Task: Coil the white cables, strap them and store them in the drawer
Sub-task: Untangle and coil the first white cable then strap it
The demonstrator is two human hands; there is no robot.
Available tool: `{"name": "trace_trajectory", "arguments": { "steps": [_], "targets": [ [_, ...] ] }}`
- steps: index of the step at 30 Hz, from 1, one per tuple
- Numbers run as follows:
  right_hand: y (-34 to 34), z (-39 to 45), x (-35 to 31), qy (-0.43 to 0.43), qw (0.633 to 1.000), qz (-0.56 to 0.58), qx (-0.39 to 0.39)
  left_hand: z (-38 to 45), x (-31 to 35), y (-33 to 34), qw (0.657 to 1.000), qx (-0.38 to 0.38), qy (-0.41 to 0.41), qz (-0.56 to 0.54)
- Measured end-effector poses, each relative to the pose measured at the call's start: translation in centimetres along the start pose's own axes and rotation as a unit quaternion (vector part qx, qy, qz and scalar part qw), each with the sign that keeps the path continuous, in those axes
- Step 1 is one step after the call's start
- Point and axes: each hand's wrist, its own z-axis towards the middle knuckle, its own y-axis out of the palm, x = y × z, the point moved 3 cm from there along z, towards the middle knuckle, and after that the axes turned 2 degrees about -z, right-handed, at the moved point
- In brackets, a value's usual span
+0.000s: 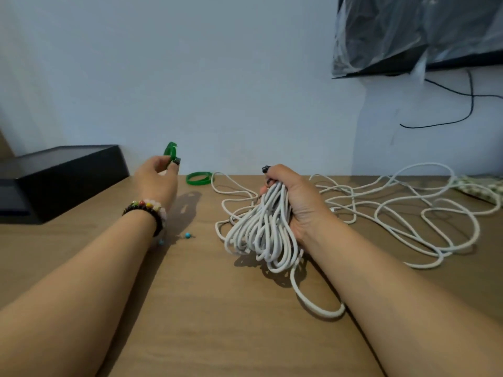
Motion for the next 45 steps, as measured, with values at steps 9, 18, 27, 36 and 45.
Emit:
{"name": "trace_trajectory", "arguments": {
  "steps": [9,18,27,36,45],
  "targets": [
    [-1.4,-3.1,-4.0,-0.102,0.991,-0.042,0.077,-9.1,9.4,3.7,0.932,-0.261,-0.105,-0.228],
    [-3.1,-4.0,-7.1,-0.148,0.987,-0.046,0.03,-12.7,9.6,7.6,0.943,-0.29,-0.046,-0.156],
    [-2.5,-5.4,-7.3,-0.175,0.965,-0.189,0.046,-15.1,9.4,8.6,0.756,-0.608,-0.039,-0.238],
    [-0.7,-6.2,-7.0,-0.243,0.927,-0.286,-0.001,-15.5,9.5,8.1,0.725,-0.638,-0.057,-0.251],
    [0.0,-6.6,-7.6,-0.247,0.91,-0.332,-0.008,-15.0,10.5,7.9,0.786,-0.557,0.01,-0.268]
  ]
}}
